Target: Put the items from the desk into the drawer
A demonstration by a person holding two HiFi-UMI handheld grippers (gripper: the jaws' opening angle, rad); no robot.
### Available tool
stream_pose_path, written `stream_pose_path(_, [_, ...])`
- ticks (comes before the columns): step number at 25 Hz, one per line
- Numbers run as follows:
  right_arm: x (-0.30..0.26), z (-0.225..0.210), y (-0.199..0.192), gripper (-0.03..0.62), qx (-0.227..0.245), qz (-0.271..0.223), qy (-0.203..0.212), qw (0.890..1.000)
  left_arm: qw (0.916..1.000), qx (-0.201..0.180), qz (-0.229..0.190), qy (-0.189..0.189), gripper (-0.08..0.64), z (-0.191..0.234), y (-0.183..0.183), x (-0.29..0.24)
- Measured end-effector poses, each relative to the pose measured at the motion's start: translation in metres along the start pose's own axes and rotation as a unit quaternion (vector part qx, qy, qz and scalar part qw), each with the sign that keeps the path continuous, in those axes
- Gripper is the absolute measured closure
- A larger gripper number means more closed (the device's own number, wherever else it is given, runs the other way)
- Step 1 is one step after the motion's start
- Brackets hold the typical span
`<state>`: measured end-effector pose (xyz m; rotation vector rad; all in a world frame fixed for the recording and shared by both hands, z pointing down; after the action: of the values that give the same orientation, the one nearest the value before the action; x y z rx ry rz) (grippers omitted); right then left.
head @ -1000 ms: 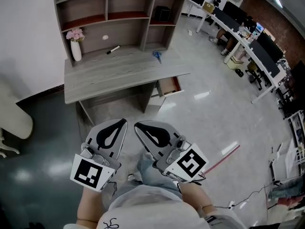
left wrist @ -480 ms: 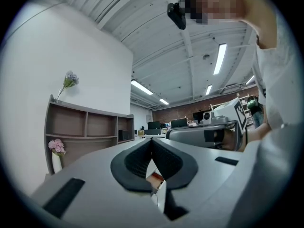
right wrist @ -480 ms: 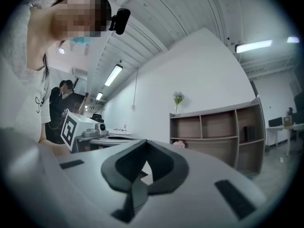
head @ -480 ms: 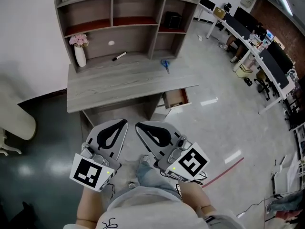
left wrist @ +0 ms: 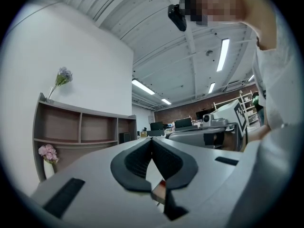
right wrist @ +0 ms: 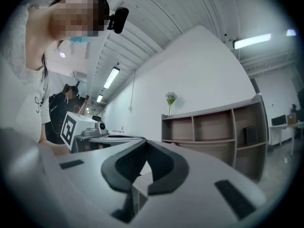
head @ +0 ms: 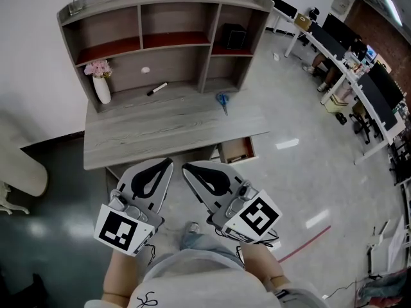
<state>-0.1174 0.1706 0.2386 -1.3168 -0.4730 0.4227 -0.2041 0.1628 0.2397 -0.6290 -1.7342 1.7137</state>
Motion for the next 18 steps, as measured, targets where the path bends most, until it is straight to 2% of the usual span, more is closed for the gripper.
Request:
stream_pose_path(8, [0.014, -0.058, -0.013, 0.583, 0.003, -0.010, 0.000, 1.000, 1.0000, 0.003, -0.001, -0.007, 0.549, 0.001, -0.005, -0.062])
stream_pose_path(18, [0.033, -0.096, -0.025, 0.583, -0.008, -0.002, -0.045, 0.999, 0.9990, 0.003, 0.016, -0.042, 0.549, -0.005, -0.015, -0.105])
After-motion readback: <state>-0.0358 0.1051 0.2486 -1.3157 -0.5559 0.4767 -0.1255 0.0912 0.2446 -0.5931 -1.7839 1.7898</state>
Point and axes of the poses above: the fingertips, and each gripper's own axes: x backward along the fingers, z to its left, y out of its top, the point moved 4 cm from there along x, backward along the fingers, and after that the axes turned 7 degrees about x, right-handed, at the moved point
